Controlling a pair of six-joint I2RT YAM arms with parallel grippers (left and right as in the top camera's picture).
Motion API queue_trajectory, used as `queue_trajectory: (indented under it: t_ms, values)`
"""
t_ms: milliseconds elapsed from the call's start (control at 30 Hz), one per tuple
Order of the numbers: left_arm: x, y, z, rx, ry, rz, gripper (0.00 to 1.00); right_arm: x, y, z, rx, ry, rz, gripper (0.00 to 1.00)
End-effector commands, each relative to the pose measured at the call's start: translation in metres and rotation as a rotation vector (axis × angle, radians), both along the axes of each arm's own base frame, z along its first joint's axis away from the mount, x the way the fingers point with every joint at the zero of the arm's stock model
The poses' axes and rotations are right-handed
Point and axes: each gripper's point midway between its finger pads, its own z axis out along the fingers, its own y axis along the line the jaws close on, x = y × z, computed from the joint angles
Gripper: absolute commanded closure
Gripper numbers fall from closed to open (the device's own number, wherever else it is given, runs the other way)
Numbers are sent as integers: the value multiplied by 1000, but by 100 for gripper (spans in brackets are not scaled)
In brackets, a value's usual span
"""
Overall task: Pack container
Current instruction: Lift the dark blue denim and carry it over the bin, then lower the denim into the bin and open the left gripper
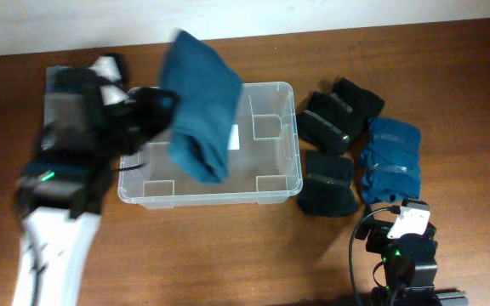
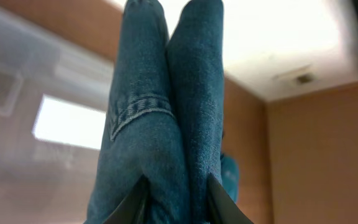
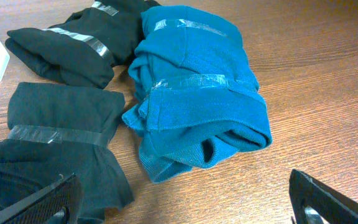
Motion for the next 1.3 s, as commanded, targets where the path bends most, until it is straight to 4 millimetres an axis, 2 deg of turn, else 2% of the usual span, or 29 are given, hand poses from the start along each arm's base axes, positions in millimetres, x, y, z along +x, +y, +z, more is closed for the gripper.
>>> queue_trajectory:
  t_ms: [0, 100, 233, 367, 600, 800, 1067, 1133, 1167, 1200, 1233, 1267]
  values:
    - [14, -25, -24, -12, 81, 101, 99, 0, -2, -1, 8, -9, -16, 2]
    - [20, -46, -41, 17, 101, 106, 99, 0, -2, -1, 8, -9, -16, 2]
    - [30, -62, -53, 48, 92, 165, 100, 0, -2, -1, 8, -9, -16, 2]
    - [32, -85, -68, 80, 88, 149, 99, 0, -2, -1, 8, -9, -16, 2]
    - [29, -120, -118, 107, 199, 127, 99, 0, -2, -1, 8, -9, -16, 2]
    - [27, -128, -143, 148, 245, 110, 99, 0, -2, -1, 8, -9, -16, 2]
    - [11, -115, -156, 245, 303, 76, 99, 0, -2, -1, 8, -9, -16, 2]
    - [5, -105, -156, 274, 323, 74, 94, 0, -2, -1, 7, -9, -16, 1]
    - [2, -97, -155, 284, 335, 84, 87, 0, -2, -1, 8, -9, -16, 2]
    - [-1, -88, -152, 298, 345, 102, 75, 0, -2, -1, 7, -9, -16, 2]
    - [-2, -77, -150, 315, 349, 124, 57, 0, -2, -1, 8, -9, -16, 2]
    - [-4, -63, -146, 340, 350, 155, 46, 0, -2, -1, 8, -9, -16, 2]
